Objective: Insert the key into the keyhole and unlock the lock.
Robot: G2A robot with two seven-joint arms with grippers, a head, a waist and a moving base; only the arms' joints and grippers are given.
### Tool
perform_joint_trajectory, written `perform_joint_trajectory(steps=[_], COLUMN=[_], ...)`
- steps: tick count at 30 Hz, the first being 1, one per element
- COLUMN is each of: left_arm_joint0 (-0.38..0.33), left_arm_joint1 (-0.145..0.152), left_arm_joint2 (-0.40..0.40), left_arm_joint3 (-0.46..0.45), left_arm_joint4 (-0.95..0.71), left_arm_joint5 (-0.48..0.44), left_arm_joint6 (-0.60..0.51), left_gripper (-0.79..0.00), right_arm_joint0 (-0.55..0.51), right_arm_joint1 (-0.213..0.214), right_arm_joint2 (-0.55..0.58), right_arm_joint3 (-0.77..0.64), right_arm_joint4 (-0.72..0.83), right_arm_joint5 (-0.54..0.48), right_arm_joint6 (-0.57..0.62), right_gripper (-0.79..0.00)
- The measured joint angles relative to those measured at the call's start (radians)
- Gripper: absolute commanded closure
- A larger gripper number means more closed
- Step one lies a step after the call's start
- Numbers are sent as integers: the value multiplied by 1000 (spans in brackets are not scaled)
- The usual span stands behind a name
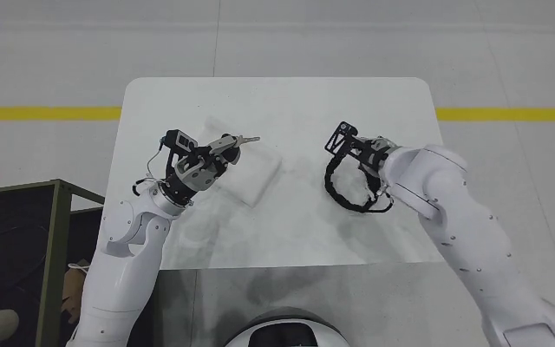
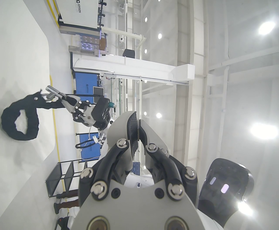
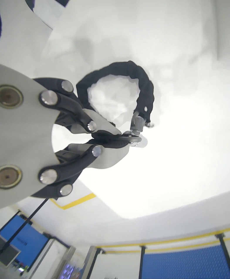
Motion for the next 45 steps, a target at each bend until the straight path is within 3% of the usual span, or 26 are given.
perform_joint_trajectory(steps=[6, 14, 24, 27, 30, 34, 40, 45], left_arm_joint0=[0, 0, 0, 0, 0, 0, 0, 0], left_arm_joint1=[0, 0, 0, 0, 0, 0, 0, 0], left_arm_joint2=[0, 0, 0, 0, 0, 0, 0, 0], left_arm_joint3=[0, 0, 0, 0, 0, 0, 0, 0], left_arm_joint4=[0, 0, 0, 0, 0, 0, 0, 0], left_arm_joint5=[0, 0, 0, 0, 0, 0, 0, 0], left_arm_joint6=[0, 0, 0, 0, 0, 0, 0, 0], left_gripper=[0, 0, 0, 0, 0, 0, 0, 0], right_arm_joint0=[-26, -3, 33, 29, 40, 78, 138, 172], right_arm_joint1=[-11, -38, -59, -61, -55, -63, -91, -113], right_arm_joint2=[-23, -51, -6, 47, 72, -14, -155, -206], right_arm_joint3=[37, 130, 117, 98, 131, 233, 333, 380], right_arm_joint4=[5, 268, 476, 620, 740, 690, 501, 418], right_arm_joint5=[-10, 21, 49, 37, 22, 36, 87, 129], right_arm_joint6=[-31, 15, -108, -156, -77, 76, 128, 155], right_gripper=[0, 0, 0, 0, 0, 0, 0, 0])
